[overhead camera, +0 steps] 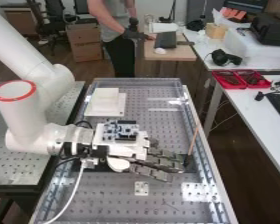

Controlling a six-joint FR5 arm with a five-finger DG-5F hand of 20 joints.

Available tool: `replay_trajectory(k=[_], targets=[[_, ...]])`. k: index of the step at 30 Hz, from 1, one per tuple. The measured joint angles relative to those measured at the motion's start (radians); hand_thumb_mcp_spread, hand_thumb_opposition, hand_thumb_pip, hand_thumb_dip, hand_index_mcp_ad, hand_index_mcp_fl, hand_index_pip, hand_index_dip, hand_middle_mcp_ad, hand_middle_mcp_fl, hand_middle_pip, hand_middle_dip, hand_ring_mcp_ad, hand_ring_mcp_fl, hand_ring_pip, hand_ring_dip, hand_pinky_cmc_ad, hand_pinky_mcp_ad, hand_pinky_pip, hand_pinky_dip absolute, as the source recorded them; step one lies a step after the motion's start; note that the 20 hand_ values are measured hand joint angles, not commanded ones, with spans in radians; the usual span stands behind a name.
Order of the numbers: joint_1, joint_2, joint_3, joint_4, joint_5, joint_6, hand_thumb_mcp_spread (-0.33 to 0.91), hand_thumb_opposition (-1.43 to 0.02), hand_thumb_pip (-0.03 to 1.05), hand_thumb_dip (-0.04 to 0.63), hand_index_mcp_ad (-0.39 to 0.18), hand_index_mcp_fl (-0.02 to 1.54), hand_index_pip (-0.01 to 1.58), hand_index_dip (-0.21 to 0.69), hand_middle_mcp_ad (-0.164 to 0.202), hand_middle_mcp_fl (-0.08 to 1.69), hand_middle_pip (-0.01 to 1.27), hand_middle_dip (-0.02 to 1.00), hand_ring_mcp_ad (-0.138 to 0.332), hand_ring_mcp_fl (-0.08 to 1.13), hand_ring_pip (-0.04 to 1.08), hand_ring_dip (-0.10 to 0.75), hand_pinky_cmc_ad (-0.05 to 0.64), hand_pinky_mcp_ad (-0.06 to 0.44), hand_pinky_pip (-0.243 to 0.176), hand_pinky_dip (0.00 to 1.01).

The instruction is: Grab the pcb board and place it in the clear container

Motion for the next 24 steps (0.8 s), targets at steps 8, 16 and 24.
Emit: replay_trajectory(k=[8,16,24], targets=[[-0.004,-0.011,0.015,-0.014,-0.008,-0.002,0.65,-0.83,0.41,0.237,-0.218,0.24,1.49,0.175,0.063,0.04,0.14,0.15,0.093,0.01,0.09,0.037,0.312,0.147,-0.059,0.19],[-0.006,-0.018,0.028,-0.031,-0.017,-0.007,0.65,-0.83,0.41,0.237,-0.218,0.26,1.51,0.175,0.063,0.04,0.14,0.15,0.093,0.01,0.09,0.037,0.312,0.147,-0.059,0.19],[-0.006,-0.022,0.036,-0.043,-0.02,-0.007,0.67,-0.83,0.41,0.237,-0.218,0.25,1.51,0.175,0.063,0.04,0.14,0.15,0.093,0.01,0.09,0.037,0.312,0.147,-0.059,0.19]])
